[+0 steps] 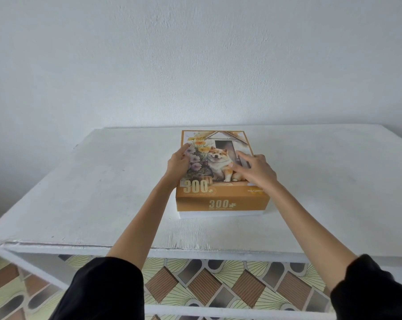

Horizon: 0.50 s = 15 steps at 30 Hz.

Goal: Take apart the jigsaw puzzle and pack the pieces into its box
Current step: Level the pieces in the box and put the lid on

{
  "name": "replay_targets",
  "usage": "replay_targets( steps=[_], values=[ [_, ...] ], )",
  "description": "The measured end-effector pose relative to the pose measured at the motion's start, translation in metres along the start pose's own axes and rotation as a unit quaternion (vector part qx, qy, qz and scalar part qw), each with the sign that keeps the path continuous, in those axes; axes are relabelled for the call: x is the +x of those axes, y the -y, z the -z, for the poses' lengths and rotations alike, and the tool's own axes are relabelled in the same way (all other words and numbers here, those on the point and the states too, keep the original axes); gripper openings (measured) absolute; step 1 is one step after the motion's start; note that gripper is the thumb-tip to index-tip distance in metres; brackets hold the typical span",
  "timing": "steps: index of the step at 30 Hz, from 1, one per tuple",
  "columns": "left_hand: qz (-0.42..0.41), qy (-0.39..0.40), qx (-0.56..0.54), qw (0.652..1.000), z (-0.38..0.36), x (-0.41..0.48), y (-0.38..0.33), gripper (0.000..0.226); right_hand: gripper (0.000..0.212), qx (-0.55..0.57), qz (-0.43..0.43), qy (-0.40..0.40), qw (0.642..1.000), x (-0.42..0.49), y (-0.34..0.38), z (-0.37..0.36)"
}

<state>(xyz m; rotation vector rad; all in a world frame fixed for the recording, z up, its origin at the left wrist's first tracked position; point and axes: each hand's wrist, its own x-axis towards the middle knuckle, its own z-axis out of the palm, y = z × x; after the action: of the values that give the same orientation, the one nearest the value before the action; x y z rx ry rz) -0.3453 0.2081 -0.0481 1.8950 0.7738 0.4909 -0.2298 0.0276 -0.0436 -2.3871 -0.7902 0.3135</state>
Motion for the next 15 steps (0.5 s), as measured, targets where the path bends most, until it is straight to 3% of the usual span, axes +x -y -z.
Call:
replay_targets(
  steps=[15],
  values=[
    [-0.03, 0.006, 0.13, 0.991, -0.018, 0.003, 0.028, 0.044, 0.06, -0.031, -0.001, -0.005, 1.0, -0.003, -0.008, -0.021]
  ],
)
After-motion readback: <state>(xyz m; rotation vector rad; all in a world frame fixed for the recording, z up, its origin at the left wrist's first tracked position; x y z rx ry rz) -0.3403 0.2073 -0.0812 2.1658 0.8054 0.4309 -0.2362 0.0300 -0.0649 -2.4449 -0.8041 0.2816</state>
